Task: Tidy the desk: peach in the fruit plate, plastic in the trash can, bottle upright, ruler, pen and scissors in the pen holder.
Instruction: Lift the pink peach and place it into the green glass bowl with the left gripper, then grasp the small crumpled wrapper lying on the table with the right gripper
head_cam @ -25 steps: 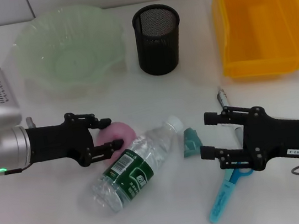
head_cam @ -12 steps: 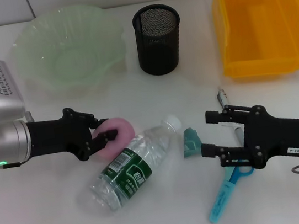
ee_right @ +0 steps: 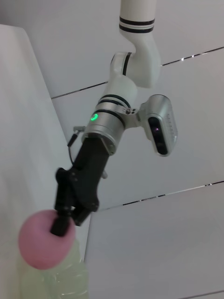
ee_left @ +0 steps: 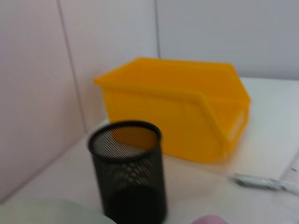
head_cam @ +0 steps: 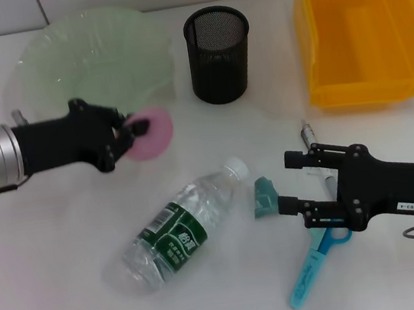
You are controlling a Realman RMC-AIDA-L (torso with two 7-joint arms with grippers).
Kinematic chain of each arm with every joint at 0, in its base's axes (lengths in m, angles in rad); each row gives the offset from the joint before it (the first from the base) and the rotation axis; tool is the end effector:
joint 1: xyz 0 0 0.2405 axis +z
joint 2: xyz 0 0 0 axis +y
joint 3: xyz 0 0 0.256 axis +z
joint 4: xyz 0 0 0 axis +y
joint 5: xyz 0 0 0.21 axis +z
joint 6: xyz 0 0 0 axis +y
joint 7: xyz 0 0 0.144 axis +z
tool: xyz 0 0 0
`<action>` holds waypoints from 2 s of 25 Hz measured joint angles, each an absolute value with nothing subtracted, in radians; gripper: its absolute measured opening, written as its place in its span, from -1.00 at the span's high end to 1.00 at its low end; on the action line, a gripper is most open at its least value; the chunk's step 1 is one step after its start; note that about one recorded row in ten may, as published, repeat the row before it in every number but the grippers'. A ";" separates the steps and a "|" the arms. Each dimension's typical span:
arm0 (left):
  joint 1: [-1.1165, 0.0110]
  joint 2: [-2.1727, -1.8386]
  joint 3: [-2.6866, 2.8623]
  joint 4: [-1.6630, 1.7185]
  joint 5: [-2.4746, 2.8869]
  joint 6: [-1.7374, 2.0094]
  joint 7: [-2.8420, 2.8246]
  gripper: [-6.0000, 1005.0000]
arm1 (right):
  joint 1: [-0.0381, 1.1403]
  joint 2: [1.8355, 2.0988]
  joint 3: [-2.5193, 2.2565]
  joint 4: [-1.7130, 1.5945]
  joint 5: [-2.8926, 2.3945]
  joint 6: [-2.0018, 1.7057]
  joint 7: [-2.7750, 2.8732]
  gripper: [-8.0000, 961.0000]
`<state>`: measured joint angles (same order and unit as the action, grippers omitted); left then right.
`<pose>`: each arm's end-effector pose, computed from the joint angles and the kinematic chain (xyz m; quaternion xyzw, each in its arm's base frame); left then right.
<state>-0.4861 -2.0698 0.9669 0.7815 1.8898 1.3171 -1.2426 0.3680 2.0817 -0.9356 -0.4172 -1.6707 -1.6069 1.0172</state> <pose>-0.2565 0.3531 -0.0051 -0.9628 -0.0932 -0.1516 0.2035 0.2810 0.2597 -0.0435 -0.9205 0.1758 0.3306 0.1115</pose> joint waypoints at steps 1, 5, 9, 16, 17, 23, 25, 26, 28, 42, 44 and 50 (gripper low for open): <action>-0.486 -2.070 0.964 0.785 1.871 1.305 -1.241 0.70 | 0.368 2.082 -0.936 -0.417 -1.671 -1.607 1.017 -0.57; -0.486 -2.070 0.950 0.789 1.792 1.261 -1.233 0.78 | 0.369 2.082 -0.936 -0.417 -1.670 -1.606 1.018 -0.57; -0.496 -2.070 0.937 0.781 1.714 1.146 -1.237 0.88 | 0.370 2.082 -0.936 -0.417 -1.670 -1.606 1.018 -0.57; -0.564 -2.072 0.945 0.668 1.682 0.919 -1.250 0.88 | 0.378 2.082 -0.937 -0.418 -1.670 -1.599 1.036 -0.57; -0.564 -2.072 0.945 0.668 1.682 0.919 -1.250 0.86 | 0.378 2.082 -0.937 -0.418 -1.670 -1.599 1.036 -0.57; -0.564 -2.077 0.950 0.661 1.649 0.896 -1.246 0.74 | 0.382 2.082 -0.936 -0.421 -1.670 -1.598 1.047 -0.57; -0.562 -2.075 0.950 0.661 1.648 0.899 -1.246 0.66 | 0.382 2.081 -0.936 -0.423 -1.670 -1.598 1.052 -0.57; -0.562 -2.075 0.950 0.661 1.648 0.902 -1.247 0.61 | 0.382 2.081 -0.936 -0.423 -1.670 -1.598 1.052 -0.57; -0.560 -2.074 0.950 0.661 1.647 0.912 -1.247 0.53 | 0.382 2.080 -0.936 -0.424 -1.670 -1.598 1.056 -0.57; -0.480 -2.066 0.972 0.737 1.648 1.307 -1.184 -0.54 | 0.364 2.076 -0.936 -0.533 -1.675 -1.657 1.216 -0.57; -0.433 -2.063 0.997 0.738 1.650 1.476 -1.098 -0.66 | 0.342 2.070 -0.936 -0.635 -1.682 -1.710 1.319 -0.57; -0.349 -2.063 1.002 0.732 1.662 1.597 -1.058 -0.70 | 0.333 2.057 -0.922 -1.142 -1.880 -1.800 1.834 -0.57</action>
<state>-0.3495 -2.0628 1.0018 0.7320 1.6620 1.5972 -1.0580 0.3331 2.0569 -0.9221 -1.1418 -1.8799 -1.7998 1.8341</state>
